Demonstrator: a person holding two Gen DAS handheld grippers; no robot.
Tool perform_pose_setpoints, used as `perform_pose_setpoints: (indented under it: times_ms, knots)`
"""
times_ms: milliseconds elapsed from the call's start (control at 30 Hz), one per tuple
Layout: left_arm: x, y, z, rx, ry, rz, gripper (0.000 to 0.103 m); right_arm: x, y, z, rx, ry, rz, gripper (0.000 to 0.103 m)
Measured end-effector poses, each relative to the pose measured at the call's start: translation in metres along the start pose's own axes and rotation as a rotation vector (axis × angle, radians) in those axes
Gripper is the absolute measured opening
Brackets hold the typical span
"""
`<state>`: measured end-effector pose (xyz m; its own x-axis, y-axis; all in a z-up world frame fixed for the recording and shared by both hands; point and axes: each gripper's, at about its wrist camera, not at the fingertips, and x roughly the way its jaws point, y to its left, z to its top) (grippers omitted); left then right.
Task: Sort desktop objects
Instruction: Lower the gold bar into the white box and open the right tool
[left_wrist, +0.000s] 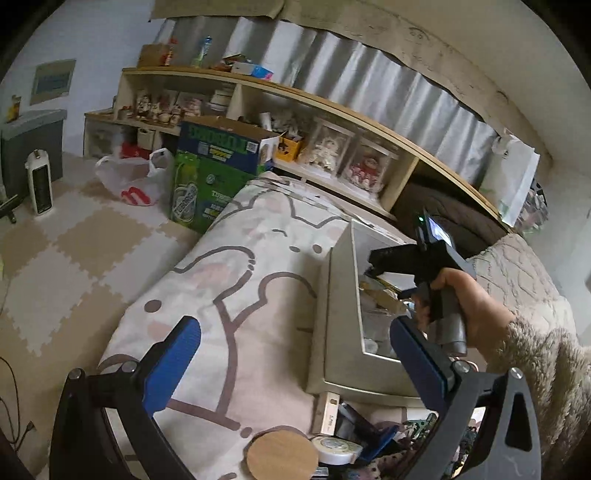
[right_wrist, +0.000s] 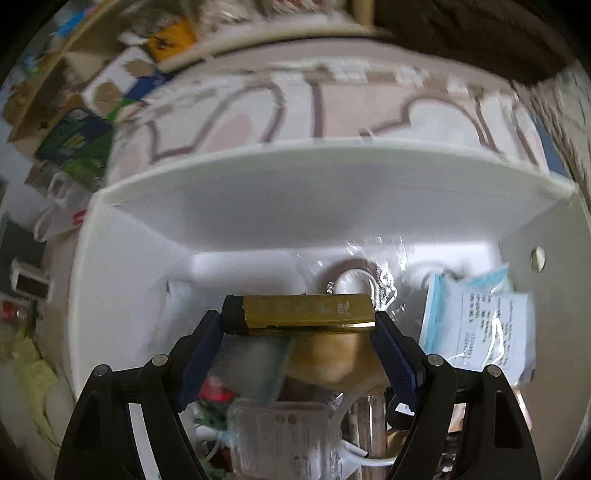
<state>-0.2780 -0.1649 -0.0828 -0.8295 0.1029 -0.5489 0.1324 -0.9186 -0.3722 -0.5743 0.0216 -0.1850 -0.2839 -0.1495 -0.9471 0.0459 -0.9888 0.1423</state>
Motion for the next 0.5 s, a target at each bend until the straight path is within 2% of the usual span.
perform_pose_setpoints:
  times_ms: [167,233,300,367,467,500]
  knots:
    - [0.002,0.004,-0.001,-0.001,0.006,-0.006,0.103,0.005,-0.011,0.002,0.041,0.024,-0.001,0.082]
    - [0.003,0.003,-0.002,0.007,0.005,-0.005,0.103,-0.002,-0.009,0.001,0.009,-0.01,0.024,0.082]
    - [0.002,0.0,-0.002,0.017,0.005,0.001,0.103,-0.012,-0.008,0.001,0.009,-0.047,0.006,0.082]
    - [0.001,-0.002,-0.001,0.033,0.002,0.004,0.103,-0.019,-0.01,0.001,0.028,-0.067,-0.001,0.088]
    - [-0.001,-0.006,-0.001,0.054,-0.003,0.004,0.103,-0.03,-0.014,0.001,0.043,-0.087,0.007,0.09]
    - [-0.001,-0.008,-0.001,0.063,-0.004,0.006,0.103,-0.035,-0.015,-0.001,0.038,-0.088,0.017,0.096]
